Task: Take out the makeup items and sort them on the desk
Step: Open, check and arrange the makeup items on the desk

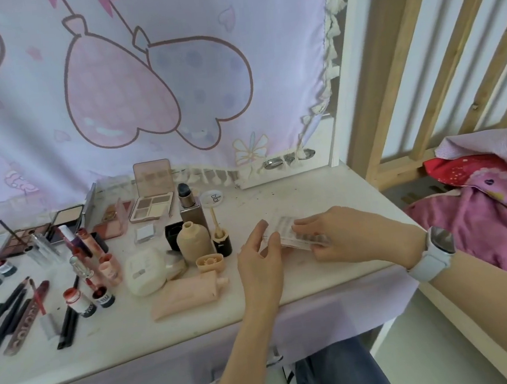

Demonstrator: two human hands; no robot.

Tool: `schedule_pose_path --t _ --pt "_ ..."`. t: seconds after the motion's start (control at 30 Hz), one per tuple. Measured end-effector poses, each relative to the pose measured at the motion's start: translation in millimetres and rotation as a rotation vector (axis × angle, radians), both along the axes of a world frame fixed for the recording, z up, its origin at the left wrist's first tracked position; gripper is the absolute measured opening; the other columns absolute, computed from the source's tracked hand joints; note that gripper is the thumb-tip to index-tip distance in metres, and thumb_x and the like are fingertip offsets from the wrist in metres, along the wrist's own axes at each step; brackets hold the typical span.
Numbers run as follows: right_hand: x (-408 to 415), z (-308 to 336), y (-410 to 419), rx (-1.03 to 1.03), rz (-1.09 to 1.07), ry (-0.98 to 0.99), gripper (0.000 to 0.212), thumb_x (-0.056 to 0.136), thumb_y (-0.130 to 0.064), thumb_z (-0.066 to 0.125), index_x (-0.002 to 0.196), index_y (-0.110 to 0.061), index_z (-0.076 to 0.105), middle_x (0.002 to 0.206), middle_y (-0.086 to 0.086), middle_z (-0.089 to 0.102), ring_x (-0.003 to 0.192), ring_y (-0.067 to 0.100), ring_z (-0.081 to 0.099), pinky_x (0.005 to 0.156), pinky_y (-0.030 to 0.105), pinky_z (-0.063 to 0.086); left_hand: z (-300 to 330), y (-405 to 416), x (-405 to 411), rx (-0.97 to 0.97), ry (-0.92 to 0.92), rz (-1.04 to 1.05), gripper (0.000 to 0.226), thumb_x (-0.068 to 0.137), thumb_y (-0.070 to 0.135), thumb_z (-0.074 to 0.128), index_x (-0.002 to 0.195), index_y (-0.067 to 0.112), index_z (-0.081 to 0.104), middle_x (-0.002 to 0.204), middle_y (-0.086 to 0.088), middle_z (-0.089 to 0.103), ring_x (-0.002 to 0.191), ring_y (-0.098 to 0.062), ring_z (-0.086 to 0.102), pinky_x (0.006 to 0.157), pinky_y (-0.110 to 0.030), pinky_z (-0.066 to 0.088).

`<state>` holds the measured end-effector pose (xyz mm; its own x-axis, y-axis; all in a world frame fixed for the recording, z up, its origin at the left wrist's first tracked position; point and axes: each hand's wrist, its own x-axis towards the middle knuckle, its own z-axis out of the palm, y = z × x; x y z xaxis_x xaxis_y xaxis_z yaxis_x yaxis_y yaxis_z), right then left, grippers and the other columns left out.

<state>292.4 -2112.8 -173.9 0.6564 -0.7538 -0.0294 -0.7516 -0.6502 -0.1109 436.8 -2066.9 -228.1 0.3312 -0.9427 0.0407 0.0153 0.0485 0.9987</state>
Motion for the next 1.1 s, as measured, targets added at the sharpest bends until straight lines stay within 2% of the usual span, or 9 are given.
schedule_pose_path --t 0.1,0.17,0.23,0.37,0.47,0.6,0.77,0.9,1.1 --pt "0 -3 -3 -0.047 -0.002 0.073 0.043 0.085 -0.022 0.044 0.128 -0.021 0.049 0.132 0.001 0.051 0.095 0.027 0.057 0.082 0.036 0.046 -3 2 -2 -0.028 -0.051 -0.001 0.041 0.090 0.009 0.054 0.130 0.014 0.050 0.129 0.009 0.052 0.088 0.023 0.052 0.106 -0.036 0.038" --pt "0 -6 -6 -0.100 -0.014 0.106 0.046 0.086 -0.021 0.041 0.132 -0.025 0.043 0.128 0.006 0.052 0.096 0.028 0.056 0.080 0.038 0.047 -3 2 -3 -0.053 -0.048 0.018 0.042 0.090 0.007 0.054 0.130 0.014 0.050 0.127 0.010 0.052 0.083 0.030 0.048 0.105 -0.031 0.037" --pt "-3 -11 -7 -0.173 -0.018 0.137 0.049 0.088 -0.021 0.038 0.137 -0.030 0.035 0.129 0.004 0.051 0.102 0.028 0.056 0.078 0.038 0.048 -2 3 -4 -0.064 0.006 0.032 0.041 0.089 0.005 0.055 0.129 0.014 0.051 0.124 0.011 0.058 0.083 0.023 0.055 0.099 -0.030 0.044" --pt "-11 -17 -10 -0.226 -0.027 0.145 0.053 0.091 -0.022 0.036 0.143 -0.026 0.023 0.146 -0.003 0.035 0.120 0.023 0.049 0.080 0.036 0.049 2 5 -4 -0.063 0.082 0.033 0.039 0.087 0.004 0.059 0.124 0.016 0.055 0.084 0.030 0.068 0.079 -0.003 0.068 0.095 -0.031 0.047" --pt "-15 -17 -7 -0.259 -0.032 0.103 0.053 0.091 -0.022 0.036 0.143 -0.023 0.025 0.151 -0.009 0.028 0.129 0.013 0.041 0.080 0.031 0.048 6 3 -8 -0.112 0.055 0.056 0.037 0.086 0.006 0.062 0.116 0.028 0.057 0.112 0.007 0.067 0.091 -0.010 0.067 0.087 -0.020 0.050" --pt "-22 -12 -2 -0.252 -0.099 -0.174 0.053 0.090 -0.018 0.042 0.141 -0.020 0.032 0.130 0.002 0.056 0.106 0.023 0.058 0.077 0.039 0.049 25 -3 -14 -0.326 -0.056 0.010 0.038 0.084 0.004 0.064 0.113 0.028 0.060 0.121 0.014 0.058 0.101 -0.002 0.059 0.080 -0.012 0.048" --pt "-16 -7 5 -0.172 -0.203 -0.482 0.053 0.087 -0.012 0.049 0.137 -0.027 0.041 0.091 0.004 0.070 0.086 0.024 0.066 0.077 0.039 0.049 44 -23 -16 -0.399 -0.276 -0.064 0.040 0.080 0.016 0.070 0.108 0.041 0.058 0.133 0.017 0.045 0.125 0.000 0.039 0.102 -0.031 0.039" --pt "-12 -11 8 -0.185 -0.219 -0.586 0.046 0.084 -0.008 0.054 0.128 -0.020 0.052 0.086 0.002 0.070 0.087 0.021 0.068 0.074 0.040 0.052 47 -29 -18 -0.432 -0.231 -0.115 0.045 0.077 0.014 0.072 0.101 0.047 0.054 0.136 0.019 0.039 0.122 0.010 0.038 0.097 -0.026 0.044" --pt "-10 -18 3 -0.335 -0.293 -0.561 0.048 0.079 -0.011 0.058 0.125 -0.025 0.056 0.087 -0.001 0.071 0.080 0.021 0.067 0.064 0.035 0.050 40 -34 -18 -0.460 -0.097 -0.086 0.043 0.077 0.008 0.073 0.101 0.041 0.059 0.131 0.013 0.046 0.119 0.004 0.047 0.086 -0.020 0.051"
